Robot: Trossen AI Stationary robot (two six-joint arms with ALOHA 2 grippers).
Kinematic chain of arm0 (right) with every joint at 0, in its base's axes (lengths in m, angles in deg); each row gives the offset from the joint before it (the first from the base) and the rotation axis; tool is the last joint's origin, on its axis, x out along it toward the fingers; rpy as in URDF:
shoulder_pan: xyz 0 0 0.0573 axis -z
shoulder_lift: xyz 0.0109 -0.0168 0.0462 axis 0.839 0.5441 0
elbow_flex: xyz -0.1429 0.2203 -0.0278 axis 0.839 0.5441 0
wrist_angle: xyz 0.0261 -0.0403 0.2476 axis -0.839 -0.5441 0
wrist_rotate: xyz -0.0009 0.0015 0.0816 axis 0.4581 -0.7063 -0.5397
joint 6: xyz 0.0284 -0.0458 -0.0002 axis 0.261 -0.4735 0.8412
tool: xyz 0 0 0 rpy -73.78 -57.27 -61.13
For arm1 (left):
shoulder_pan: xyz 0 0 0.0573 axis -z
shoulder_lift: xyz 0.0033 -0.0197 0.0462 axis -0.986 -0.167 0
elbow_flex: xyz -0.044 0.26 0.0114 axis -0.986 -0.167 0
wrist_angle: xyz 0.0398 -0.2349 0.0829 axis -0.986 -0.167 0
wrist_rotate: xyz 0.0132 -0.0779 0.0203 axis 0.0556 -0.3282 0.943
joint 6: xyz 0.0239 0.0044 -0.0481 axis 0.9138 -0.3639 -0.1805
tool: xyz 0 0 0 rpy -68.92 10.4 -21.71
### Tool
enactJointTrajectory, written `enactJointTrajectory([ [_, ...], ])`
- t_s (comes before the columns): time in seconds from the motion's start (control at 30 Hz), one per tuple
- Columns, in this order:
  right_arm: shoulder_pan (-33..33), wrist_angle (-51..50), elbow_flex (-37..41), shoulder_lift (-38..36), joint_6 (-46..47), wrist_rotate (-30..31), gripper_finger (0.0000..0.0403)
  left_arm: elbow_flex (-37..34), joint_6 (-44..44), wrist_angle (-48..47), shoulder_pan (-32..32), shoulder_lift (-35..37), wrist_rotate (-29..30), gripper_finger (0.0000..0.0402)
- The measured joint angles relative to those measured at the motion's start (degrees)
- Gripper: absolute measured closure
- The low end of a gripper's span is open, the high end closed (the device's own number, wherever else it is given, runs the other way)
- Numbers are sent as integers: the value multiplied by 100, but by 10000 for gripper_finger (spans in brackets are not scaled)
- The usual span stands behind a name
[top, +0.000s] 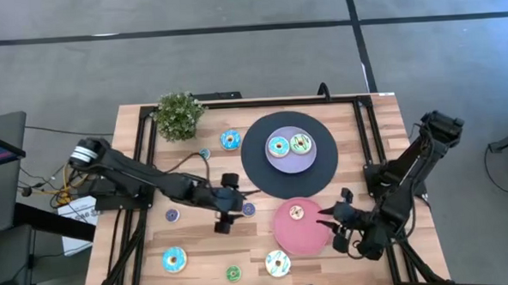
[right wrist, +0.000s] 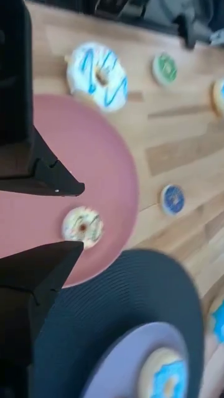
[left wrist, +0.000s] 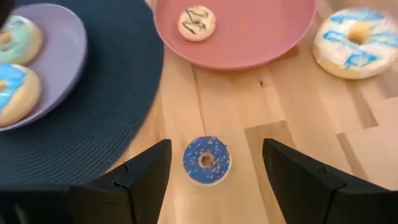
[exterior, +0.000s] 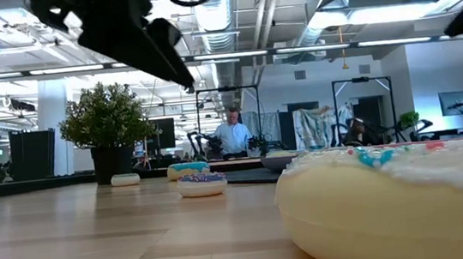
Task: Pick & Place donuts
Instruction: Put the right small purple donut into the pink plate
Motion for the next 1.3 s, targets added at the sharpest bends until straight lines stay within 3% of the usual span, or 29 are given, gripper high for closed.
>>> enactJointTrajectory([
  [0.2,390,572,0,-185,-913,-495,285,350,37,-126,-8,-678,-103,155],
  [0.53,711,680,0,-185,-948,-719,285,378,-75,23,-78,-1359,-132,155],
  [0.7,700,803,0,-185,-946,-724,285,378,-73,125,-191,-1482,27,155],
  [1.03,700,831,0,-185,-945,-733,285,378,-321,259,-358,-1555,-438,154],
  [1.3,691,817,0,-185,-909,-744,285,376,-354,403,-359,-1785,-451,115],
])
